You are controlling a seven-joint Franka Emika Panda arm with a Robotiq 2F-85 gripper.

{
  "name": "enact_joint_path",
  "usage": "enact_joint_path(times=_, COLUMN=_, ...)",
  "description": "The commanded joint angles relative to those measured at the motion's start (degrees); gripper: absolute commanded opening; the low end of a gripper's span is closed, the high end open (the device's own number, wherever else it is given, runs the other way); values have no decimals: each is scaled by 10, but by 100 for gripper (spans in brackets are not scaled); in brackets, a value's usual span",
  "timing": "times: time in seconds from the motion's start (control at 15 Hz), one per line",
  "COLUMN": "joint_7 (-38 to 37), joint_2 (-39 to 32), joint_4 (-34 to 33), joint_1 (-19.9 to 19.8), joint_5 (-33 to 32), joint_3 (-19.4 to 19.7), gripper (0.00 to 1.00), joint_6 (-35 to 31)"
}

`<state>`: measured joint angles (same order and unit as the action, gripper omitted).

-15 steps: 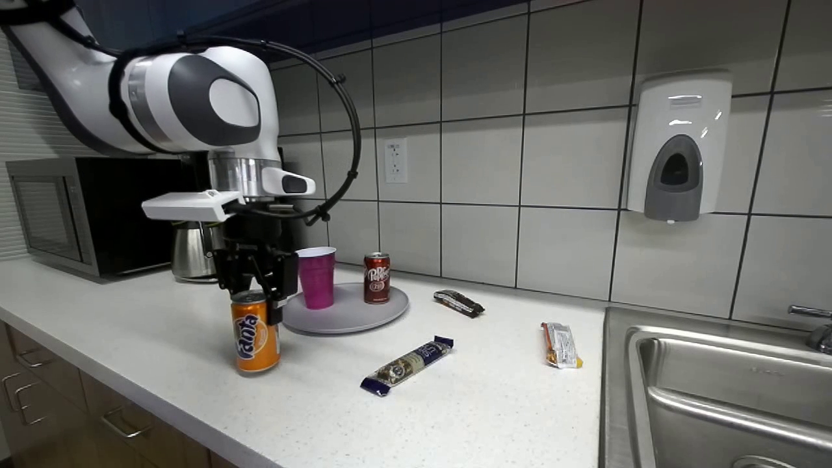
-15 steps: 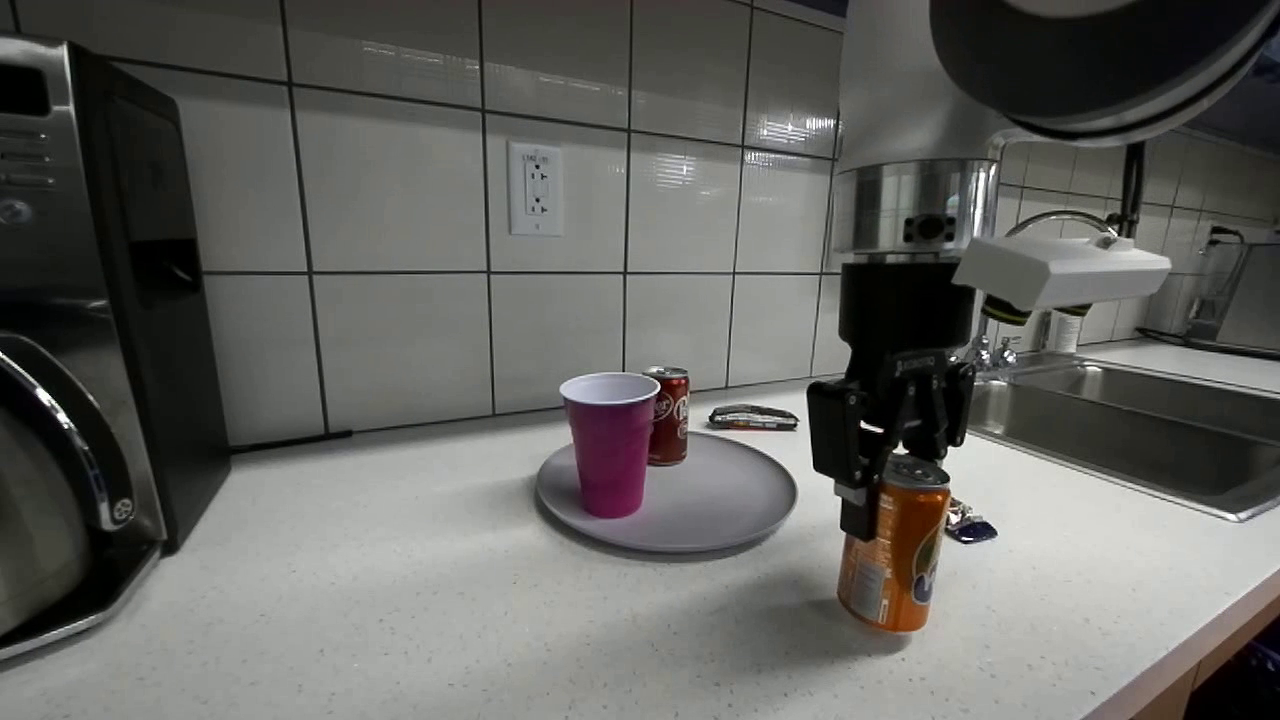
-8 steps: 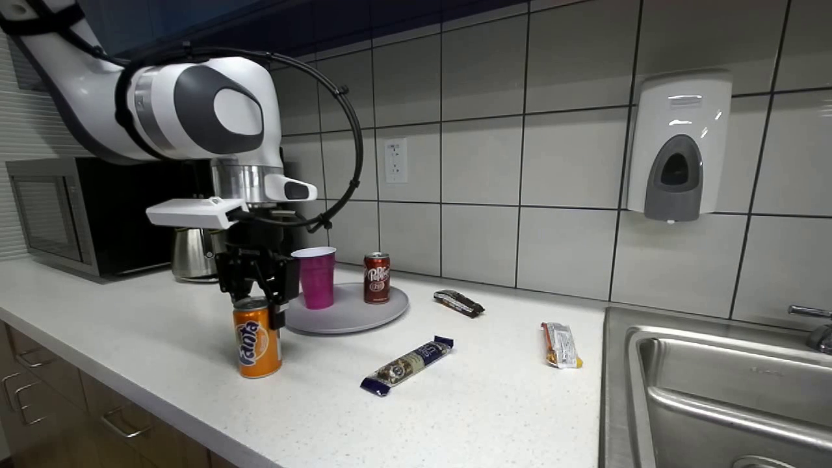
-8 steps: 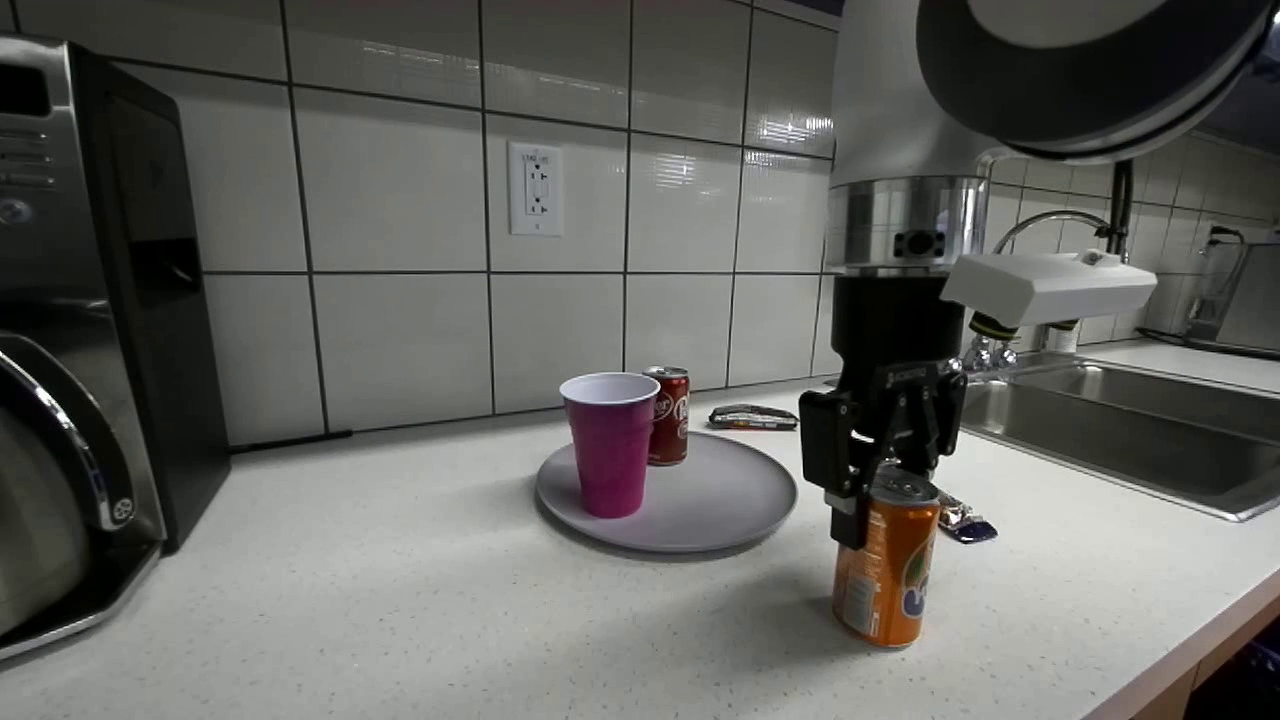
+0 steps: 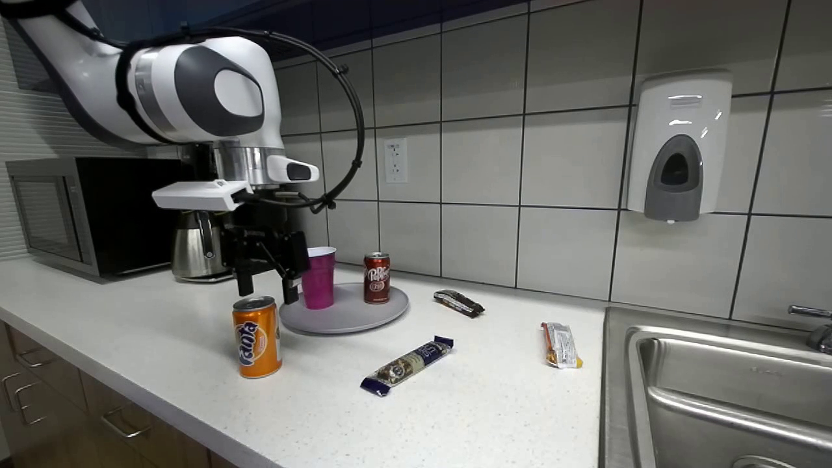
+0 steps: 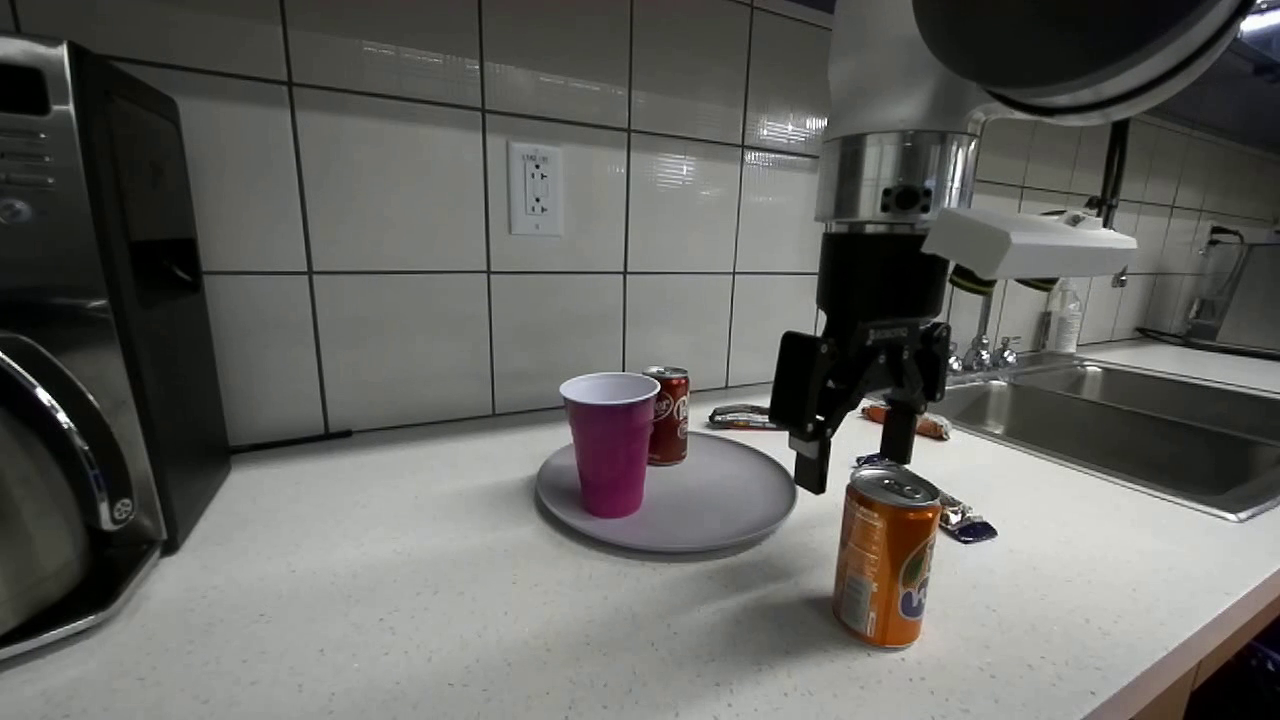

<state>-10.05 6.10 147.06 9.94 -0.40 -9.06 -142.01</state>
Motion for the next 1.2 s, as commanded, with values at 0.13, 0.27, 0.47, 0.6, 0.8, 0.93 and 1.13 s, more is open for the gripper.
enact_joint_path(times=0.13, joint_7=-14, joint_2=21, joint_4=-24, joint_1=-6, joint_5=-12, joint_3=-6, gripper=100, joint_6=9)
enact_joint_path(times=0.27, joint_7=-17, joint_2=14, joint_4=-40, joint_1=-7, joint_5=-17, joint_3=-8, gripper=100, joint_6=11)
enact_joint_path(times=0.47, joint_7=-25, joint_2=-2, joint_4=-68, joint_1=-7, joint_5=-26, joint_3=-10, gripper=100, joint_6=12)
enact_joint_path(times=0.6, joint_7=-34, joint_2=-16, joint_4=-89, joint_1=-6, joint_5=-32, joint_3=-12, gripper=100, joint_6=16)
enact_joint_path(times=0.8, joint_7=-57, joint_2=-42, joint_4=-123, joint_1=-4, joint_5=-42, joint_3=-14, gripper=100, joint_6=21)
enact_joint_path(times=0.93, joint_7=-77, joint_2=-62, joint_4=-148, joint_1=-2, joint_5=-50, joint_3=-15, gripper=100, joint_6=24)
enact_joint_path(times=1.13, joint_7=-107, joint_2=-92, joint_4=-186, joint_1=4, joint_5=-67, joint_3=-15, gripper=100, joint_6=31)
